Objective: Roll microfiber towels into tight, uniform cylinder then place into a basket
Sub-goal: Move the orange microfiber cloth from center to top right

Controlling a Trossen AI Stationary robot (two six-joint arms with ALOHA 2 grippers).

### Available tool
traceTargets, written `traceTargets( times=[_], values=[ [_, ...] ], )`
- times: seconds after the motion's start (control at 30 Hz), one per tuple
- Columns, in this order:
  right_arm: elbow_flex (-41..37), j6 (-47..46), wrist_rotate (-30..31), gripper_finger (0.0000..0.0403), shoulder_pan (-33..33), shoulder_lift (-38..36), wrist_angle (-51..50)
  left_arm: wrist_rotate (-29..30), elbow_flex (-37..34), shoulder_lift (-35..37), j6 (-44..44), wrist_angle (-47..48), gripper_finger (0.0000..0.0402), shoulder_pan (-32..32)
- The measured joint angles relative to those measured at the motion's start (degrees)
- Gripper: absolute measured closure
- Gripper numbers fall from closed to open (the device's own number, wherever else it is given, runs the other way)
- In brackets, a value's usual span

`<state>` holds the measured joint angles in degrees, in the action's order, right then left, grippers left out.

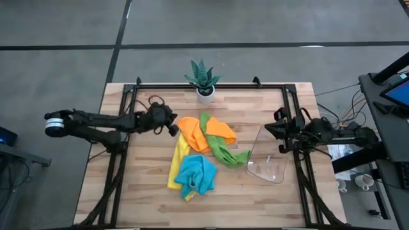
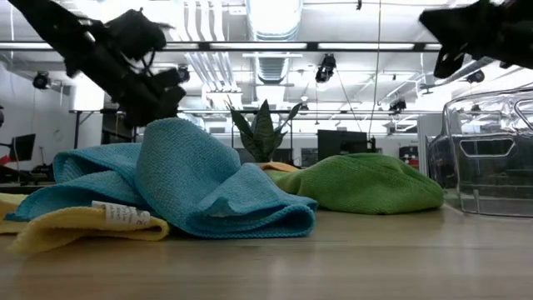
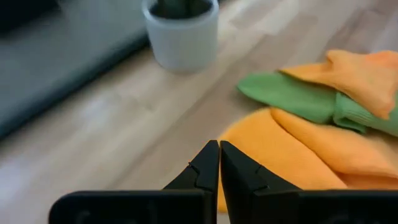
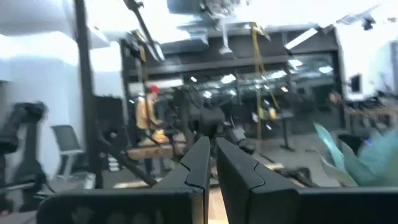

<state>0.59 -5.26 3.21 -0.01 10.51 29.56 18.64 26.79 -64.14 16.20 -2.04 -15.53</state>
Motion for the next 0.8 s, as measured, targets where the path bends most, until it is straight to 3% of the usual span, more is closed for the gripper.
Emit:
traceTargets(
  times=[0.1,0.3,0.53,0.8],
  values=[
    [0.49,0.06,5.14,0.0371,-0.02,6.28,-0.08,-9.80,0.36,-1.34,0.20,0.04,0.0402,-5.36],
    [4.97,1.11,10.04,0.0320,-0.02,16.44,-1.90,-14.71,0.63,-2.54,-0.44,1.59,0.0397,-7.10],
    [12.44,1.78,10.20,0.0253,-0.02,24.20,-11.48,-13.99,0.61,-8.37,-0.06,4.18,0.0328,-7.12],
    [17.32,1.27,10.24,0.0228,-0.02,31.38,-13.99,-13.57,3.41,-17.09,-0.04,0.38,0.0249,-7.76]
  ],
)
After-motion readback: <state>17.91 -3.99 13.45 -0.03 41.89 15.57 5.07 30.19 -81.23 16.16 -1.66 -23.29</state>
